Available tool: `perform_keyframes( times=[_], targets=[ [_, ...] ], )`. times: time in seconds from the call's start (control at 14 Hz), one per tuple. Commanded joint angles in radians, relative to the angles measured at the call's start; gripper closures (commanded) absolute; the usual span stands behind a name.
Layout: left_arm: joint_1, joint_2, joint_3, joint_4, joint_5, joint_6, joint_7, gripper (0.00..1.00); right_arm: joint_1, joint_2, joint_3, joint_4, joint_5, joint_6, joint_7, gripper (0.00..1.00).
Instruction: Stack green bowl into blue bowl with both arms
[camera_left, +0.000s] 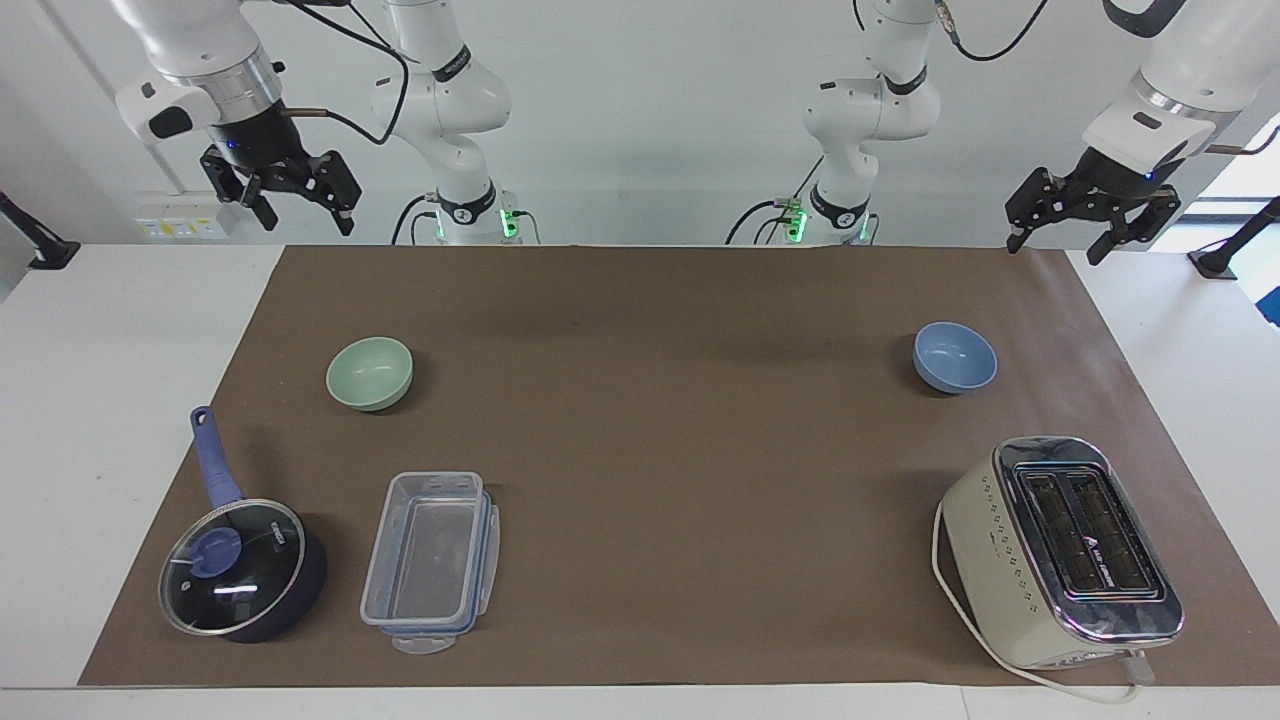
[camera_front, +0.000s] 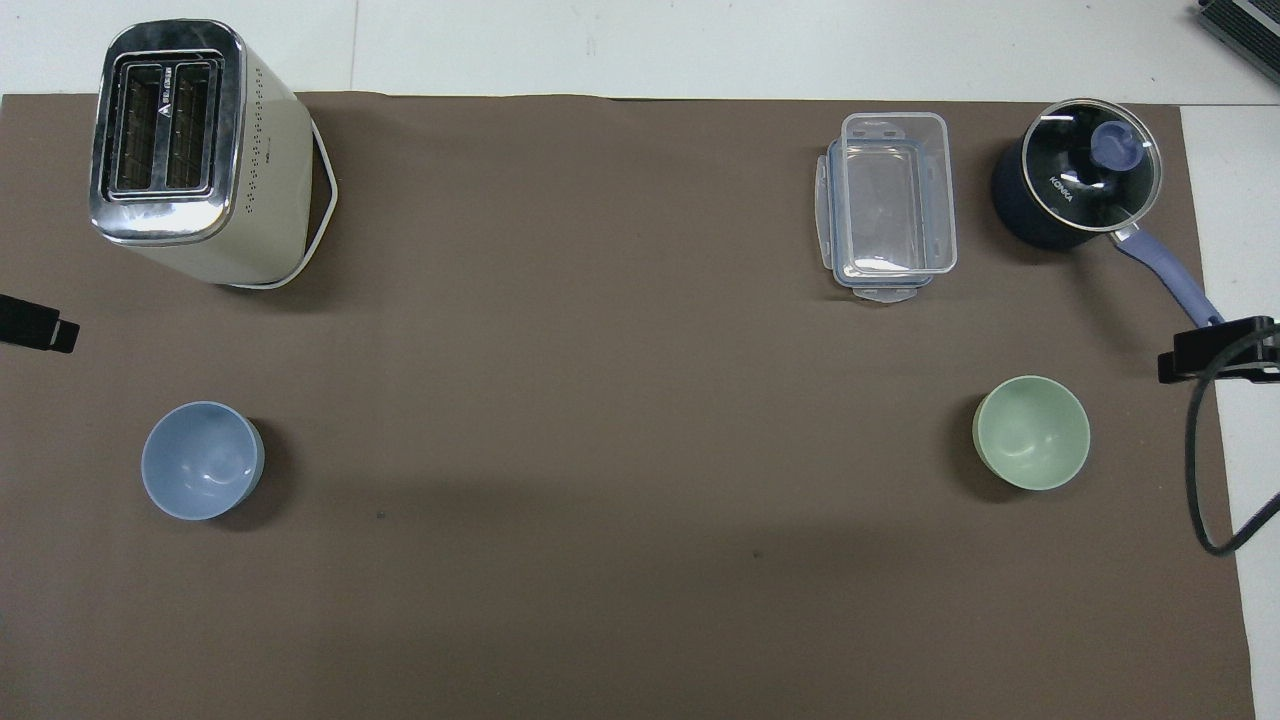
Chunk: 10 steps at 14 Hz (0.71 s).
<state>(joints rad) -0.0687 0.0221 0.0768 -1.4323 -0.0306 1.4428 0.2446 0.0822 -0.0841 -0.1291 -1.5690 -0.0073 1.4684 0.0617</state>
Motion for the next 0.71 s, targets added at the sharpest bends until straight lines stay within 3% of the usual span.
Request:
perform_keyframes(
  times=[0.0,0.64],
  targets=[
    [0.007,-0.024,-0.006,-0.025,0.017,-0.004,0.013,0.0,-0.002,-0.023,0.0,-0.025,-0.003,0.004,-0.026,0.0],
    [0.01,-0.053,0.003,-0.068,0.017,0.005,0.024,0.0,-0.002,-0.023,0.0,-0.028,-0.003,0.003,-0.025,0.0]
  ],
)
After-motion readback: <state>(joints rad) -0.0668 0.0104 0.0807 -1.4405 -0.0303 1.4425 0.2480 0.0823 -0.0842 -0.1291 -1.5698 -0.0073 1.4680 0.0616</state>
